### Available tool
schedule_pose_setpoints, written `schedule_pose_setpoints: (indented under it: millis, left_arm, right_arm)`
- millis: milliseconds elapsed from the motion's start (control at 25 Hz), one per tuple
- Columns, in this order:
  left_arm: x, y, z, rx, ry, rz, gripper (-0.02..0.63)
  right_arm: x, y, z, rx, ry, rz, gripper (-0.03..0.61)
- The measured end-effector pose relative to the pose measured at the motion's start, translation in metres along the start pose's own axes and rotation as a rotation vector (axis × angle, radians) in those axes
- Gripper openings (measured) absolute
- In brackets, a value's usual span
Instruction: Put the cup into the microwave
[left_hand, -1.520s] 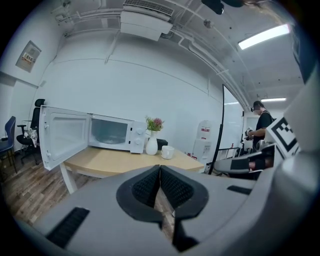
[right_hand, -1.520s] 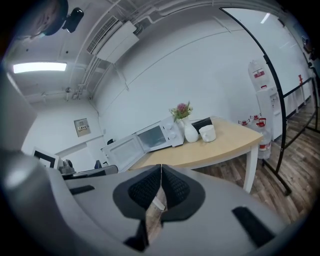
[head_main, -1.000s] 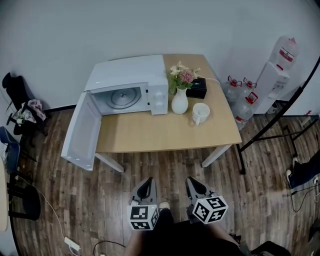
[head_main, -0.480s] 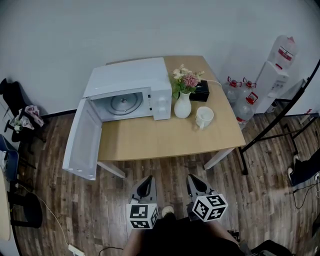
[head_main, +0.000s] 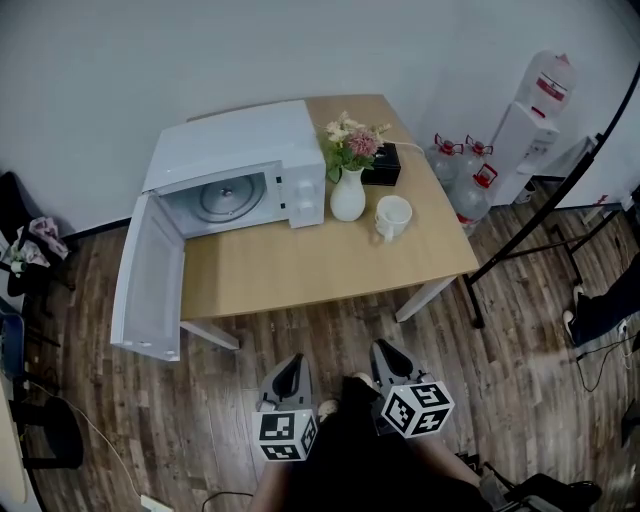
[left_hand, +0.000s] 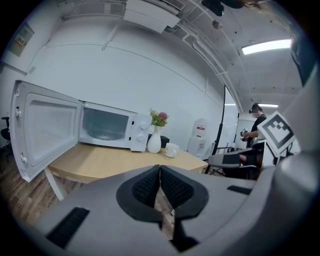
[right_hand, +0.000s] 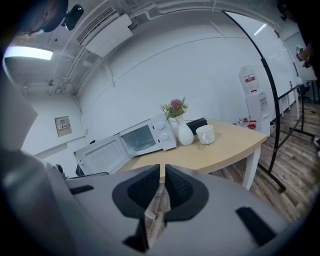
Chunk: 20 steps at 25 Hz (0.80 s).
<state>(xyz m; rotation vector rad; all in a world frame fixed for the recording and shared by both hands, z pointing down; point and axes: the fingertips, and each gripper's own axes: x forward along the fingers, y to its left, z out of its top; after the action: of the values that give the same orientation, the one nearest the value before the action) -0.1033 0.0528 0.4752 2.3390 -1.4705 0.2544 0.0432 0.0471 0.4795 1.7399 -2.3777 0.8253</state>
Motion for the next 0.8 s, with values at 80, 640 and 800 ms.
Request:
schedule_pose_setpoints:
  millis: [80, 640, 800]
  left_arm:
    - [-0.002, -0.004, -0.003, -0.008, 0.002, -0.006, 0.005]
    - [0.048, -0.018, 0.007, 0.021, 0.024, -0.067, 0.005]
    - [0.076, -0.025, 0.015, 0.039, 0.042, -0.104, 0.005]
  right_arm:
    - [-0.003, 0.001, -0.003, -0.012, 0.012, 0.004, 0.002]
    - [0.024, -0.033, 0.015, 0.042, -0.019, -0.015, 0.262]
    - [0.038, -0.056, 0.028, 0.050, -0.034, -0.055, 0.311]
